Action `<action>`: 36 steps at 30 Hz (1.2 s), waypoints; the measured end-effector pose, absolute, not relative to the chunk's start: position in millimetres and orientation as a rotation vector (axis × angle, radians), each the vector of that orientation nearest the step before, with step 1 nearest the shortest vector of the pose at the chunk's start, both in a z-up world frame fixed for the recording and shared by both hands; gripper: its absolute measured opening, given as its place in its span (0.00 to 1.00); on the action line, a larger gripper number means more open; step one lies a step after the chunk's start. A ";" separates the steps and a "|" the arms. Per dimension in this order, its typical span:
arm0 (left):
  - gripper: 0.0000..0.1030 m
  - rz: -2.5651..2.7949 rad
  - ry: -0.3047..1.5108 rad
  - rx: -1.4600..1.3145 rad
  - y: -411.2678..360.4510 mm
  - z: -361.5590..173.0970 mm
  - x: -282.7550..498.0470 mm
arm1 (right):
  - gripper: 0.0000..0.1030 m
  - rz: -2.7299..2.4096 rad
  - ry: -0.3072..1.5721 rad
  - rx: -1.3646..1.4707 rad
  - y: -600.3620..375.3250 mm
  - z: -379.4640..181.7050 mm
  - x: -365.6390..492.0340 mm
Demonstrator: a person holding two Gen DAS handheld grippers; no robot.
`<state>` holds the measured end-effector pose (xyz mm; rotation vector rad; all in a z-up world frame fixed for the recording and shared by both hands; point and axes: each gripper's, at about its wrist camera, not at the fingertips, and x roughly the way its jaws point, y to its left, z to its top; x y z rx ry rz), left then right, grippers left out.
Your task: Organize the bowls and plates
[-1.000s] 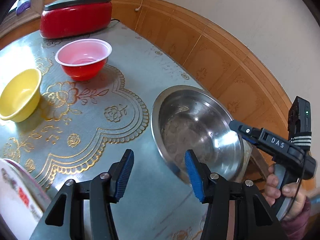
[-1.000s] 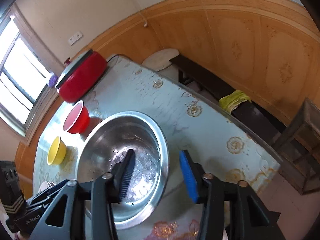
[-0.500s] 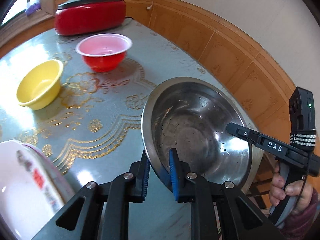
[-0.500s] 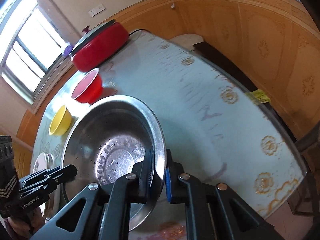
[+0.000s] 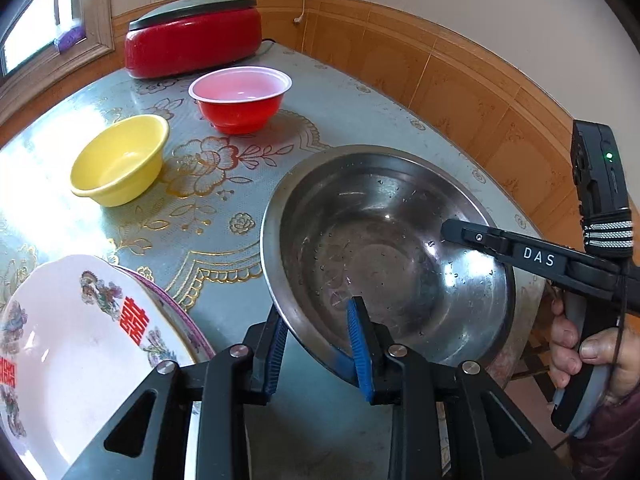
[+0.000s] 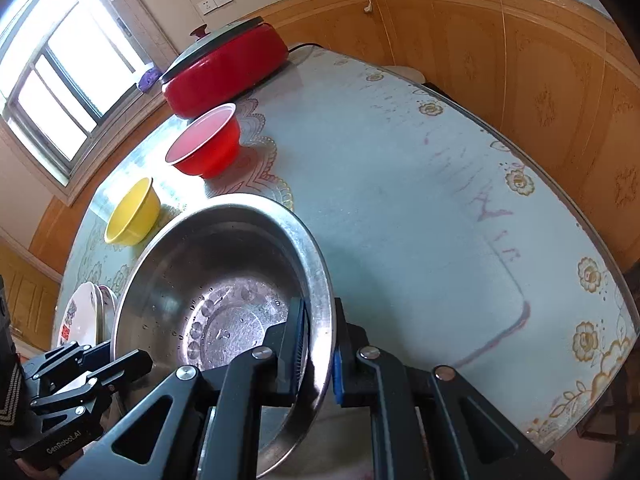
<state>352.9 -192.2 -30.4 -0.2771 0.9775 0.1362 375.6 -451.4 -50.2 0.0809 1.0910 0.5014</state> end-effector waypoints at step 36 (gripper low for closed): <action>0.46 0.540 0.795 -0.515 -74.5 22.0 325.8 | 0.32 1.012 1.233 0.077 -289.0 -10.2 435.1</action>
